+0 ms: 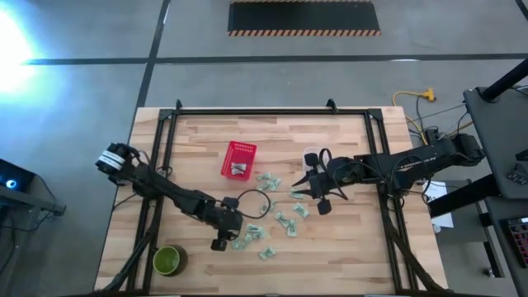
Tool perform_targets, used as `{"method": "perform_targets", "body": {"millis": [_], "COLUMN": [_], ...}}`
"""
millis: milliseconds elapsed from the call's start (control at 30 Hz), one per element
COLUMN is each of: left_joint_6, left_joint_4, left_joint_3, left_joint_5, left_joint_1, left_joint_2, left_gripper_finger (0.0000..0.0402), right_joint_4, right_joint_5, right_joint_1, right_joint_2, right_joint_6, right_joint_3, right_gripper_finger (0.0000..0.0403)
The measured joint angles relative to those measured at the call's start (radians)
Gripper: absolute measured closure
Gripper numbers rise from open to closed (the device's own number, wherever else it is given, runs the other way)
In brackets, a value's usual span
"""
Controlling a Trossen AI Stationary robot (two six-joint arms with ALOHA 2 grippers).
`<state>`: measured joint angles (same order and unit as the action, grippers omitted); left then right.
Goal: Pick and place items into bin
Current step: Put the stevia packet into the red bin
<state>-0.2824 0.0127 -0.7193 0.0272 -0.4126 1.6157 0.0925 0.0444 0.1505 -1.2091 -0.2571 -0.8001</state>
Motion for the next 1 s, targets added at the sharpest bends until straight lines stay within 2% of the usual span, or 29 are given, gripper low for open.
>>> {"method": "perform_targets", "body": {"millis": [467,633,900,1000], "left_joint_6": [-0.002,0.061,0.109,0.113], "left_joint_4": [0.011,0.013,0.073,0.073], "left_joint_3": [-0.007,-0.008,-0.056,-0.067], "left_joint_5": [0.03,0.032,-0.18,-0.216], "left_joint_1": [-0.001,-0.055,-0.161,-0.17], "left_joint_2": [-0.026,-0.059,-0.049,-0.037], "left_gripper_finger": [0.029,0.029,0.029,0.029], "right_joint_4": [-0.001,-0.001,0.0,0.0], "right_joint_5": [0.0,0.0,0.0,0.001], "right_joint_1": [0.002,0.01,0.059,0.076], "right_joint_2": [0.0,0.0,-0.001,-0.001], "right_joint_6": [0.004,0.054,0.074,0.074], "right_joint_3": [0.0,0.0,0.002,0.002], "right_gripper_finger": [0.0332,0.033,0.0333,0.0335]}}
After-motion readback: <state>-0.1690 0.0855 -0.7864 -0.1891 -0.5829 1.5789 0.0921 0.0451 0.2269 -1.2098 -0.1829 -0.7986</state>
